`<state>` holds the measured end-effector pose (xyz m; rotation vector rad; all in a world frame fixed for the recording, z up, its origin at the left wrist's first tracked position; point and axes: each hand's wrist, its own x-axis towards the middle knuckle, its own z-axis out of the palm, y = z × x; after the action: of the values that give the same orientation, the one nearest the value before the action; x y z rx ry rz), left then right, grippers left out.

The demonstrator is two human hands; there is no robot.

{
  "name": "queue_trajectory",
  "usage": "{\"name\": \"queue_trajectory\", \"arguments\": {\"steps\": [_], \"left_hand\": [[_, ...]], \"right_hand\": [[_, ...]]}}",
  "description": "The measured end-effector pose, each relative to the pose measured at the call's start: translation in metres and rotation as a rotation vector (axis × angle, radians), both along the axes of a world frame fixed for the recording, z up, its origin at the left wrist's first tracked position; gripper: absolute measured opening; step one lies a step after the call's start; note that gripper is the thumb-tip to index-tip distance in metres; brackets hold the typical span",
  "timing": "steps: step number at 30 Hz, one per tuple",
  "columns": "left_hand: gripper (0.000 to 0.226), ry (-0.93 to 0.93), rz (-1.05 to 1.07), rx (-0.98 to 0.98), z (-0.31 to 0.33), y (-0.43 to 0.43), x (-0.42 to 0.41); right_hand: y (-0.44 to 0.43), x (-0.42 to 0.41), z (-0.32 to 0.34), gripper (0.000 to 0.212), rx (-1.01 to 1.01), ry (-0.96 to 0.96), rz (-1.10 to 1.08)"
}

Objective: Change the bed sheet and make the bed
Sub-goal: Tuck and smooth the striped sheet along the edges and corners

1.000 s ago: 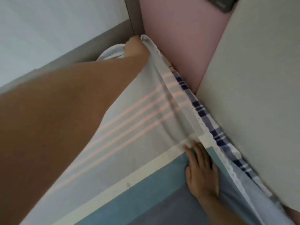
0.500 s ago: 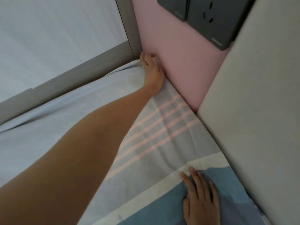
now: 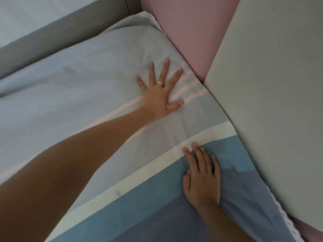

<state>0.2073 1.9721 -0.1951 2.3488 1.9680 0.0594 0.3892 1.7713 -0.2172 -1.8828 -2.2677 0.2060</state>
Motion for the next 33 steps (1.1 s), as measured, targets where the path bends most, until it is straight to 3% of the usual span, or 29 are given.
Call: {"name": "queue_trajectory", "arguments": {"steps": [3,6,9,11,14,19,23,25,28,29,30,33], "left_hand": [[0.086,-0.053,0.003,-0.023,0.003,0.004,0.003],[0.067,-0.326,0.072,0.002,0.021,-0.02,0.003],[0.053,-0.504,0.236,0.268,0.034,-0.112,0.013],[0.049,-0.542,0.271,0.318,0.028,-0.217,0.029],[0.051,-0.385,0.164,0.098,0.004,-0.377,0.049],[0.063,-0.199,0.178,-0.157,-0.014,-0.527,0.059],[0.068,-0.17,0.313,-0.295,0.013,-0.595,0.061],[0.075,-0.219,0.454,-0.481,0.021,-0.611,0.062],[0.083,-0.194,0.42,-0.615,0.031,-0.622,0.071],[0.081,-0.17,0.352,-0.658,0.039,-0.628,0.076],[0.079,-0.174,0.266,-0.707,0.04,-0.628,0.08],[0.077,-0.217,0.042,-0.802,0.059,-0.618,0.098]], "right_hand": [[0.0,-0.001,-0.002,0.065,0.031,-0.011,0.012],[-0.003,0.001,-0.002,0.064,0.043,0.009,0.018],[-0.007,0.001,-0.002,0.063,0.051,0.003,0.03],[-0.007,0.001,0.001,0.064,0.019,-0.004,0.039],[-0.017,0.001,0.007,0.066,-0.06,-0.101,0.047],[-0.032,0.015,0.025,0.059,-0.283,-0.091,0.104],[-0.161,0.029,0.051,0.052,-0.077,0.042,0.089],[-0.279,0.042,0.049,0.057,-0.114,0.107,0.3],[-0.408,0.112,0.036,0.063,-0.275,-0.21,0.8],[-0.428,0.146,0.034,0.067,-0.324,-0.325,0.763],[-0.428,0.176,0.033,0.072,-0.372,-0.398,0.574],[-0.426,0.252,0.074,0.072,-0.556,-0.38,-0.494]]}}
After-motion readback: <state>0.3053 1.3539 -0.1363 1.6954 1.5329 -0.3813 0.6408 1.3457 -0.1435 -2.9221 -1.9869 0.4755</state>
